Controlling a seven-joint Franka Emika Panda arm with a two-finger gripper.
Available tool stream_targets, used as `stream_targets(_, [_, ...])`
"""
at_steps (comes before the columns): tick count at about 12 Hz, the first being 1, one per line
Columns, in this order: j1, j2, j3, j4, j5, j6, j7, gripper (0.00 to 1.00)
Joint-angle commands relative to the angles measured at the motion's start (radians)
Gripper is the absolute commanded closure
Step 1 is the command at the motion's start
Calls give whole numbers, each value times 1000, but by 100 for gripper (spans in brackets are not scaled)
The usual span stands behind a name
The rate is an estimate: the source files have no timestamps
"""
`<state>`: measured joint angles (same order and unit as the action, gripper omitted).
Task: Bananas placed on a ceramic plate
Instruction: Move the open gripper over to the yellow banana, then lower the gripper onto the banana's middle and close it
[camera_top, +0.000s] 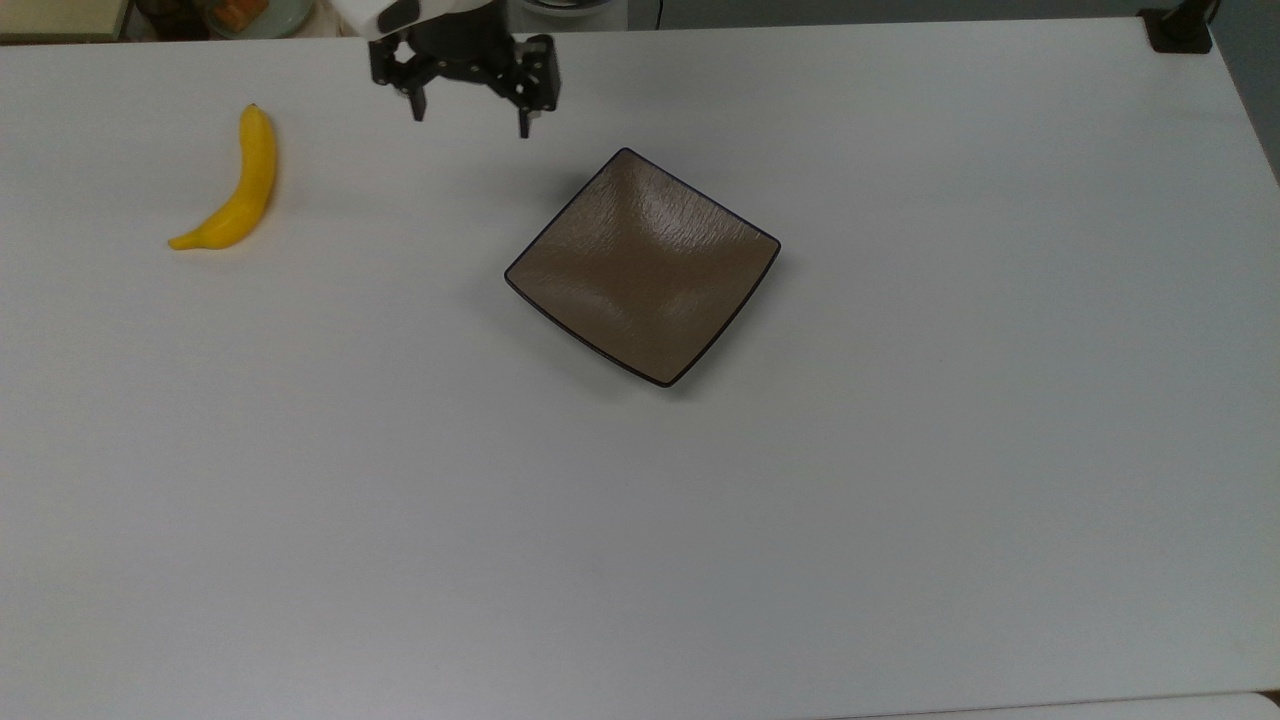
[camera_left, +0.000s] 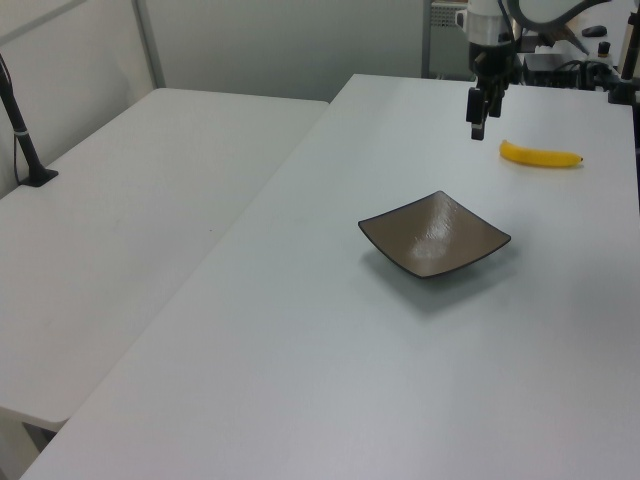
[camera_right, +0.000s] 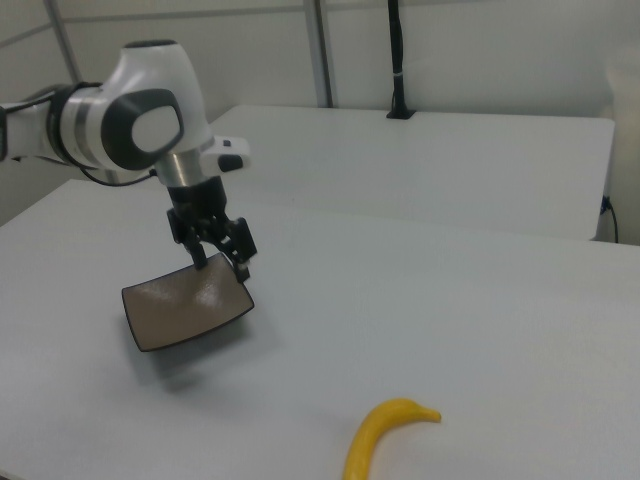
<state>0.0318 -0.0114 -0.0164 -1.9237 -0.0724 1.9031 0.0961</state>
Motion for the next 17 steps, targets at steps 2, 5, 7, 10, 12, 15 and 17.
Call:
stream_targets(2, [-122, -24, -83, -110, -23, 109, -191, 0])
stream_targets(5, [-162, 11, -188, -115, -23, 174, -308, 0])
stream_targets(7, [-223, 59, -188, -115, -23, 220, -312, 0])
stream_targets(10, [-254, 151, -188, -115, -23, 267, -329, 0])
stream_targets(12, [-279, 206, -188, -115, -33, 293, -378, 0])
stream_targets(15, [-299, 280, -183, -106, -41, 340, -397, 0])
stream_targets(17, [-311, 298, -180, -106, -72, 340, -400, 32])
